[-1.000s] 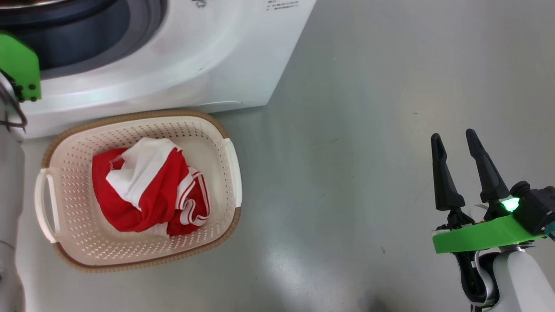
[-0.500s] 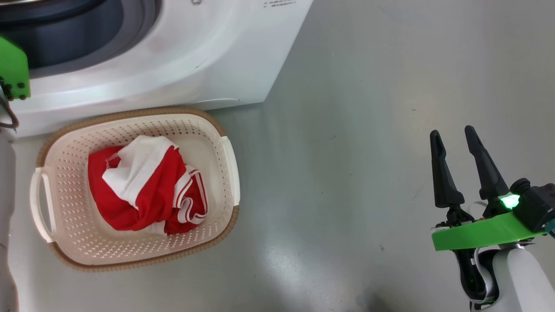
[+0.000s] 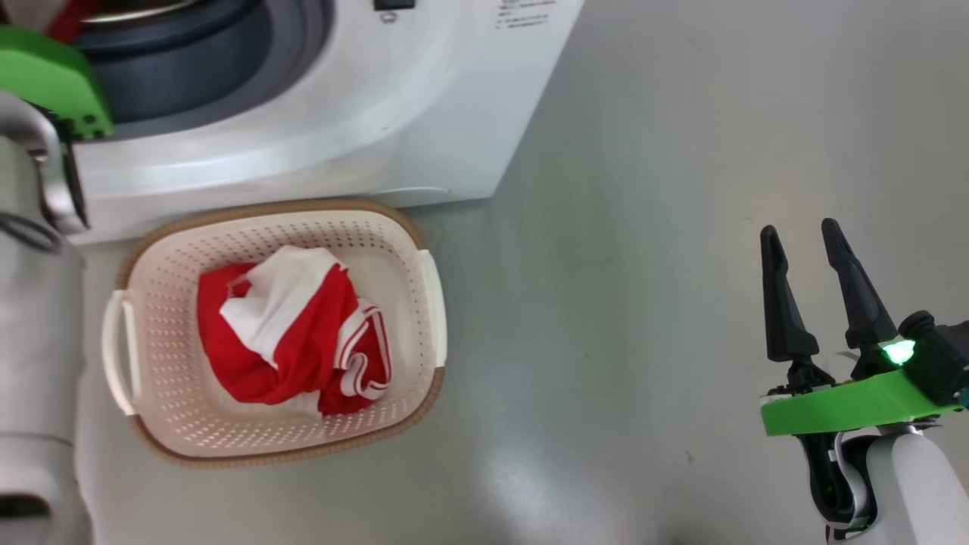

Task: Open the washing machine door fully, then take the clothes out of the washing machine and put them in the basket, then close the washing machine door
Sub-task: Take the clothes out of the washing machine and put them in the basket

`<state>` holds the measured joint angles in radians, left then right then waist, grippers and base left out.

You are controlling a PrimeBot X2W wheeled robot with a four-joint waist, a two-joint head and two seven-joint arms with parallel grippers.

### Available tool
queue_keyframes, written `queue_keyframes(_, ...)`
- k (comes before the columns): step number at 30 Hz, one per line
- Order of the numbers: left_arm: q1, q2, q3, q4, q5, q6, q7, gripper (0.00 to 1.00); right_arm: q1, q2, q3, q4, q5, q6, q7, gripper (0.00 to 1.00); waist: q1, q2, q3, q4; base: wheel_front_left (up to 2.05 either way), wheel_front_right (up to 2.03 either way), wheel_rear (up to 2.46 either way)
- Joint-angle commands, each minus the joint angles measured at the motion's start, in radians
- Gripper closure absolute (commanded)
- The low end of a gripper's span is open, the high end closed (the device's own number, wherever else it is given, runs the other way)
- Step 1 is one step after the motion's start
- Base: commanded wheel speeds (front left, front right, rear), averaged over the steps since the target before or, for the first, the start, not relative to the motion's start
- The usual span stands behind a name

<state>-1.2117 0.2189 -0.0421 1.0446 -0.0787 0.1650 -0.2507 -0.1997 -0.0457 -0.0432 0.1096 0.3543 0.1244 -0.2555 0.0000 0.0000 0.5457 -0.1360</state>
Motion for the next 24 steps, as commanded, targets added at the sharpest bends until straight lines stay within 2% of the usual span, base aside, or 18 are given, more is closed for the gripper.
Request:
queue_keyframes(1,0.047,0.035,0.014,-0.076,-0.003,-0.009,-0.011,1.00,0.015,-0.005,0.018,-0.022,-0.011,0.006,-0.006,0.00,0.0000,0.0000,-0.018,0.018,0.00,0.00,0.00)
queue_keyframes(12,0.371,-0.055,0.085,-0.611,-0.021,-0.043,-0.011,1.00,0.050,-0.005,-0.007,-0.024,-0.034,0.006,-0.006,0.00,0.0000,0.0000,-0.071,0.062,0.00,0.00,0.00)
queue_keyframes(22,0.610,-0.120,0.127,-0.976,0.022,-0.056,-0.011,1.00,0.079,-0.005,-0.010,-0.026,-0.047,0.006,-0.006,0.00,0.0000,0.0000,-0.105,0.082,0.00,0.00,0.00)
queue_keyframes(24,0.629,-0.125,0.130,-1.008,0.024,-0.056,-0.011,1.00,0.081,-0.005,-0.010,-0.026,-0.048,0.006,-0.006,0.00,0.0000,0.0000,-0.107,0.084,0.00,0.00,0.00)
